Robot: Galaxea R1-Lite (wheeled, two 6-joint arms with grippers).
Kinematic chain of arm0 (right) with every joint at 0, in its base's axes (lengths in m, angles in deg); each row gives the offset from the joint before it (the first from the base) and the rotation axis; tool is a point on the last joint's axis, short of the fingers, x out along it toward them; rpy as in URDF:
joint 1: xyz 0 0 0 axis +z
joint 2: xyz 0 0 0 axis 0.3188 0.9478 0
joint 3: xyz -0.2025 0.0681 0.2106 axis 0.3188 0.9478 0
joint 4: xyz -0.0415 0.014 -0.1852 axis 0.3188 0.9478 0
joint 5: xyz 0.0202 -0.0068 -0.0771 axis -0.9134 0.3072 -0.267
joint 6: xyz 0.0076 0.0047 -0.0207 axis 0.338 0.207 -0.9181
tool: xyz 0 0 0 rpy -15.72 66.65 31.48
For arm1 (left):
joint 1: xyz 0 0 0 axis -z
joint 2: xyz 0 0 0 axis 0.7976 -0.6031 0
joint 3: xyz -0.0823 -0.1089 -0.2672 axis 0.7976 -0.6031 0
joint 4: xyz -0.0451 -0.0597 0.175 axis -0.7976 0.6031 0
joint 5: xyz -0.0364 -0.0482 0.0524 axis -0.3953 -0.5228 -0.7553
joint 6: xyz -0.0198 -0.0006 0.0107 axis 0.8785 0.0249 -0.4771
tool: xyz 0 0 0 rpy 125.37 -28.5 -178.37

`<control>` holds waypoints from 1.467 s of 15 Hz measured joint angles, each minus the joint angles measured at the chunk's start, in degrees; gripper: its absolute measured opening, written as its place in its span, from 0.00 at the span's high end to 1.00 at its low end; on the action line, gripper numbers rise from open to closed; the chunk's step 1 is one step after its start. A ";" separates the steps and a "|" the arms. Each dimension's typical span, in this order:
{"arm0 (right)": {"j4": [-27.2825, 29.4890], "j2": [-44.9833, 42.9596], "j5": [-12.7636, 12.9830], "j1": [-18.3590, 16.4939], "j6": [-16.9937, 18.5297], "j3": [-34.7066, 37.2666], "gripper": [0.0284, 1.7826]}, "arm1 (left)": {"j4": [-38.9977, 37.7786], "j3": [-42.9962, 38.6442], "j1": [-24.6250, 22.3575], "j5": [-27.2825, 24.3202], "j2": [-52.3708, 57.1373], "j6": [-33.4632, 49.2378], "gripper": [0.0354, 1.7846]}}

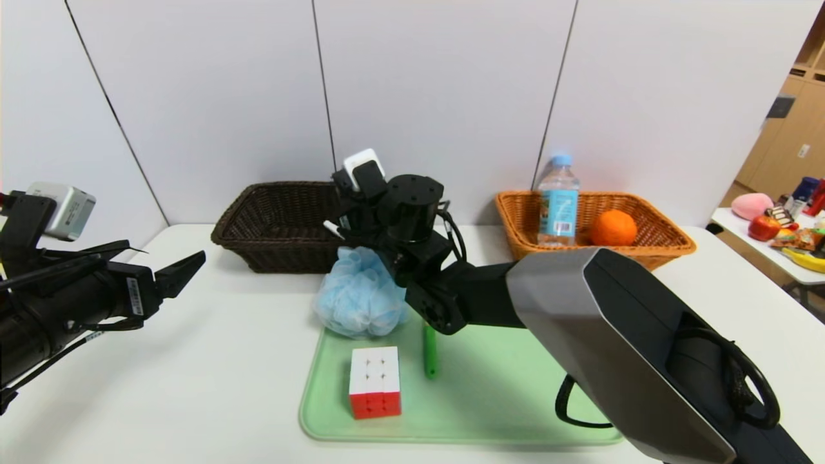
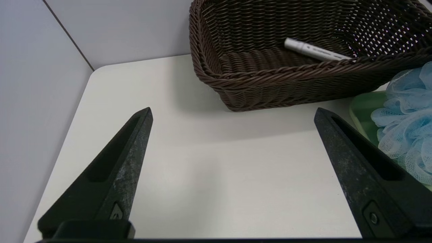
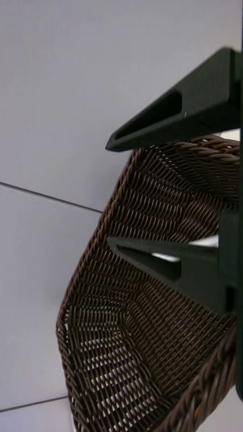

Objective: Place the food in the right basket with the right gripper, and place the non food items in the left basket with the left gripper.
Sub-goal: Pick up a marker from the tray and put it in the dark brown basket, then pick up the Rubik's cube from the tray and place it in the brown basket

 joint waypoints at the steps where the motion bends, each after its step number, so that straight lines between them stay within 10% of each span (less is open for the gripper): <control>1: 0.00 0.16 0.05 0.00 0.01 0.00 0.44 | 0.00 -0.02 -0.02 -0.02 0.01 0.00 0.06; 11: -0.80 -14.30 2.73 -6.36 -1.23 6.18 0.15 | -1.67 2.60 0.05 0.24 0.00 0.99 0.06; 22: 7.41 -65.22 1.35 -28.99 0.00 70.75 0.07 | -1.67 3.80 11.31 5.39 -0.96 3.63 0.06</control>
